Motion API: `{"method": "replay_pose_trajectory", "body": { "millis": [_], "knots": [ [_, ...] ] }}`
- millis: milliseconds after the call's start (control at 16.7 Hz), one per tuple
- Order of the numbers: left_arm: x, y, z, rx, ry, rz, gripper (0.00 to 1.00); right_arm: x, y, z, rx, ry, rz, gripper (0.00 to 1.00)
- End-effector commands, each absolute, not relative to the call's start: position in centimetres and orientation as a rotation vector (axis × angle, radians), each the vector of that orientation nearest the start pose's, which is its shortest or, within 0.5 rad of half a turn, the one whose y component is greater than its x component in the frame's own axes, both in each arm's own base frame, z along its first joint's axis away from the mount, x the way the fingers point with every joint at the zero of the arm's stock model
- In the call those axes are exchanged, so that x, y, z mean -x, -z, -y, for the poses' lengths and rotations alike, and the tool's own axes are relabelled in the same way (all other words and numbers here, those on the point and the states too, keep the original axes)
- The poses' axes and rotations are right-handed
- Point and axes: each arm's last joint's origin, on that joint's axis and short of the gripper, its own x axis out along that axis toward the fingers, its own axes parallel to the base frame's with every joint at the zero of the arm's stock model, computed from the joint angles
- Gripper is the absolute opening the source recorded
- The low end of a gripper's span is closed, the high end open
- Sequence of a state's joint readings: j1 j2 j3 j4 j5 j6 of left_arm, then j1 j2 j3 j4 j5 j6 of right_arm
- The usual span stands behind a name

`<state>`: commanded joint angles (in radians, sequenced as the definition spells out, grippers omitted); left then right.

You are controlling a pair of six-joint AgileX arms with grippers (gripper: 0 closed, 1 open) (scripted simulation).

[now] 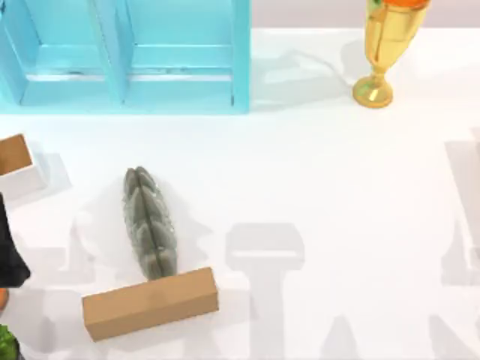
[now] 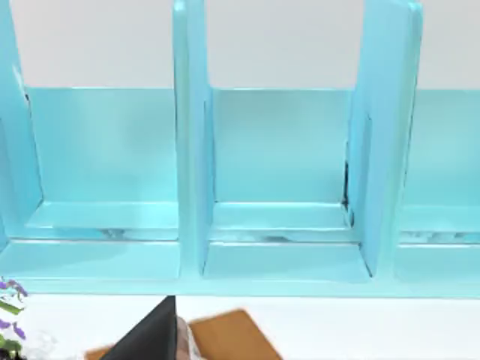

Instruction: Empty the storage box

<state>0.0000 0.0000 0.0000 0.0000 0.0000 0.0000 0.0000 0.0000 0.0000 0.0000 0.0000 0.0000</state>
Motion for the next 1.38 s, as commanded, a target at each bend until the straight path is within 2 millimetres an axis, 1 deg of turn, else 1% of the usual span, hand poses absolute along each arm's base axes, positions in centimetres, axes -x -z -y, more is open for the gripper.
{"method": "replay_pose_trajectory", "body": {
  "millis": [180, 300, 480, 600, 780, 900, 1140, 1260, 1380],
  "knots": [
    [-10.6, -16.0, 0.1, 0.0, 0.0, 0.0, 1.0, -10.6, -16.2, 0.2, 0.005, 0.006, -0.011, 1.0],
    [-10.6, -16.0, 0.1, 0.0, 0.0, 0.0, 1.0, -10.6, -17.1, 0.4, 0.028, 0.029, -0.061, 1.0],
    [-10.6, -16.0, 0.1, 0.0, 0.0, 0.0, 1.0, -11.0, -19.5, 1.1, 0.081, 0.083, -0.206, 1.0],
    [-10.6, -16.0, 0.1, 0.0, 0.0, 0.0, 1.0, -12.0, -21.4, 1.8, 0.116, 0.118, -0.355, 1.0],
    [-10.6, -16.0, 0.1, 0.0, 0.0, 0.0, 1.0, -14.5, -23.6, 3.5, 0.149, 0.154, -0.645, 1.0],
    [-10.6, -16.0, 0.1, 0.0, 0.0, 0.0, 1.0, -16.8, -24.3, 5.1, 0.148, 0.158, -0.859, 1.0],
    [-10.6, -16.0, 0.1, 0.0, 0.0, 0.0, 1.0, -21.2, -24.2, 9.2, 0.098, 0.12, -1.241, 1.0],
    [-10.6, -16.0, 0.1, 0.0, 0.0, 0.0, 1.0, -22.9, -23.9, 11.3, 0.064, 0.089, -1.376, 1.0],
    [-10.6, -16.0, 0.1, 0.0, 0.0, 0.0, 1.0, -24.2, -23.7, 13.1, 0.034, 0.059, -1.469, 1.0]
  ]
}}
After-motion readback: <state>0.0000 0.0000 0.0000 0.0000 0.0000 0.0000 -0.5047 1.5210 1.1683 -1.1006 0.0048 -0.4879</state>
